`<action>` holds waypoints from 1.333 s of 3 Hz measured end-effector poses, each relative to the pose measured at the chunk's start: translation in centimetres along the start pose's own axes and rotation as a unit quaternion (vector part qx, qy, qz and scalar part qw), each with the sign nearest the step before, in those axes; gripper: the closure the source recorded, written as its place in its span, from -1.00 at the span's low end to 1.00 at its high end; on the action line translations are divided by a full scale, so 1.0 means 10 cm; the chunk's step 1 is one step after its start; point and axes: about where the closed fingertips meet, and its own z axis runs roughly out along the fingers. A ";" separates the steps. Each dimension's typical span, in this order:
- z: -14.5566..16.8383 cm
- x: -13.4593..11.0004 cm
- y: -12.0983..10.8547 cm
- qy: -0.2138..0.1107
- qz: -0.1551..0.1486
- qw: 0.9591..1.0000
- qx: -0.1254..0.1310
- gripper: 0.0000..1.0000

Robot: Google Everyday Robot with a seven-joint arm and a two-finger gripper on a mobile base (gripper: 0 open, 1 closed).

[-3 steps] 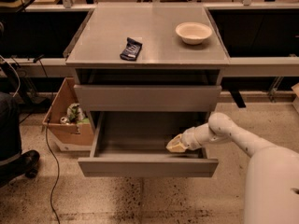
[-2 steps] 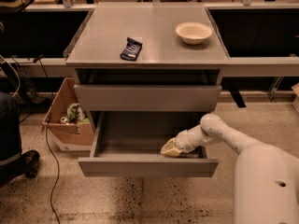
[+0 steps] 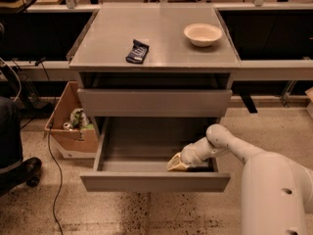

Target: Open middle drawer

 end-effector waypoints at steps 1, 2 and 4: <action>0.03 0.02 0.19 -0.005 0.000 1.000 -0.019 1.00; 0.08 0.04 0.44 -0.011 0.006 0.999 -0.044 1.00; 0.13 0.04 0.77 -0.028 0.016 0.997 -0.074 1.00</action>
Offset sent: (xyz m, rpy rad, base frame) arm -0.0931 0.0041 0.0059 0.0691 0.1376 0.1001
